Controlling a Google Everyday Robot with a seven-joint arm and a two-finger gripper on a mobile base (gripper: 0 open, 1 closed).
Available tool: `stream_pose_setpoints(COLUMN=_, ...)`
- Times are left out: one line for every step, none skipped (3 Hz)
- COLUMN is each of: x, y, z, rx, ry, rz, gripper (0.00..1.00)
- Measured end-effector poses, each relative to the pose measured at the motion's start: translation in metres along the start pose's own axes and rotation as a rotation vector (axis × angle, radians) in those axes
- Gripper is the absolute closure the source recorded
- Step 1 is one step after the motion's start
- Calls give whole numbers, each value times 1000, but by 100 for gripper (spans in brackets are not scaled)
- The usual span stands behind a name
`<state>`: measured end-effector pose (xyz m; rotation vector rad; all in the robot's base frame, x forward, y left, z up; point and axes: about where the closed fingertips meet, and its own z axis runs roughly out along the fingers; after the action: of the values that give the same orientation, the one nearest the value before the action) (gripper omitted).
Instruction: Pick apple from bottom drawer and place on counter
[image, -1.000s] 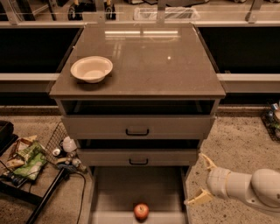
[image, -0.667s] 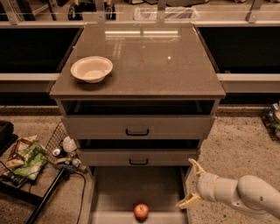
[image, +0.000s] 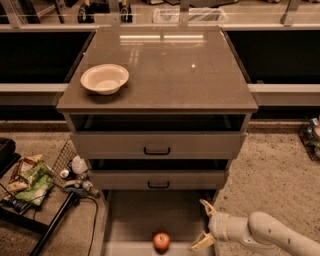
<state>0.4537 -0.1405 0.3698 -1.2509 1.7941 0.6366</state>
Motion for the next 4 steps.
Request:
stream_pose_setpoints(x=0, y=0, z=0, rx=0, ry=0, rz=0, gripper=0)
stream_pose_setpoints(x=16, y=-5, z=31, rx=-26, ry=6, rz=-1, gripper=0)
stream_pose_setpoints(x=54, y=-7, z=91, rx=-80, ry=9, rz=5, gripper=0)
stream_pose_setpoints(x=96, y=4, z=154, rx=-148, ry=10, rz=32, gripper=0)
